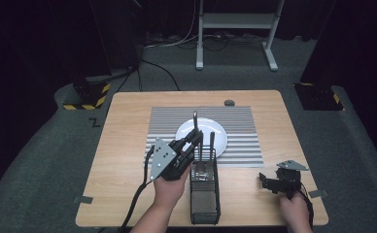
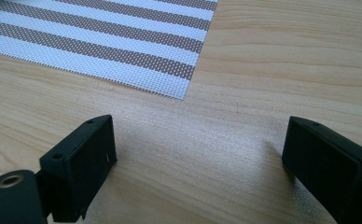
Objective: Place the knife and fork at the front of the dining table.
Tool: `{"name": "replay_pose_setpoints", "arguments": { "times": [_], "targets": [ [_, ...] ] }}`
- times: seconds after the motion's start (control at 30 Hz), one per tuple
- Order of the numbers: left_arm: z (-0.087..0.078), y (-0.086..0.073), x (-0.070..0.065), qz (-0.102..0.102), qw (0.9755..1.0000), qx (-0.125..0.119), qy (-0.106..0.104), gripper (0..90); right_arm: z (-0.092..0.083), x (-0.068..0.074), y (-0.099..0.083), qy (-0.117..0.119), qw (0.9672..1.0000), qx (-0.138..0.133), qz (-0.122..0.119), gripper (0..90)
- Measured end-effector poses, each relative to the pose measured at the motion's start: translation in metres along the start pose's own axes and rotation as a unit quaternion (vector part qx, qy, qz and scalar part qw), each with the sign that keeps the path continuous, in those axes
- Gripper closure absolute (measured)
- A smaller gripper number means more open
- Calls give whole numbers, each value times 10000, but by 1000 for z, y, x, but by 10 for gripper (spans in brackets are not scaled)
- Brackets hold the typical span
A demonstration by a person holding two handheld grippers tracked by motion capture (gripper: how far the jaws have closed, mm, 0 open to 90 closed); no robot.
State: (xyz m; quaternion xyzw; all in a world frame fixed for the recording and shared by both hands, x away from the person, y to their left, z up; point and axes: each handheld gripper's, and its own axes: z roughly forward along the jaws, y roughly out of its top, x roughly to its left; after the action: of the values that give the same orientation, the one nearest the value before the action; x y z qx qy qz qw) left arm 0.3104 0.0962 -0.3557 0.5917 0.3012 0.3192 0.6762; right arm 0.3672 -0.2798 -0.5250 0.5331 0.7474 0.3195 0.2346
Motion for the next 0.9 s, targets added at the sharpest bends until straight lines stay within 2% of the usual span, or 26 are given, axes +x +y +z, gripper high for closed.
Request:
{"name": "replay_pose_setpoints", "arguments": {
  "times": [0.1,0.27,0.47,0.9],
  "targets": [
    [0,6,1,21,10000,-29,-1,815,0,0,0,0,10000,-1,-1,96],
    [-3,15,1,176,9997,-161,14,816,0,0,0,-1,10000,-1,0,95],
    [-9,24,6,168,9992,-349,47,816,0,0,0,-1,10000,0,-1,95],
    [-18,31,17,265,9988,-336,228,815,0,0,0,-1,10000,0,-1,95]
  ]
}}
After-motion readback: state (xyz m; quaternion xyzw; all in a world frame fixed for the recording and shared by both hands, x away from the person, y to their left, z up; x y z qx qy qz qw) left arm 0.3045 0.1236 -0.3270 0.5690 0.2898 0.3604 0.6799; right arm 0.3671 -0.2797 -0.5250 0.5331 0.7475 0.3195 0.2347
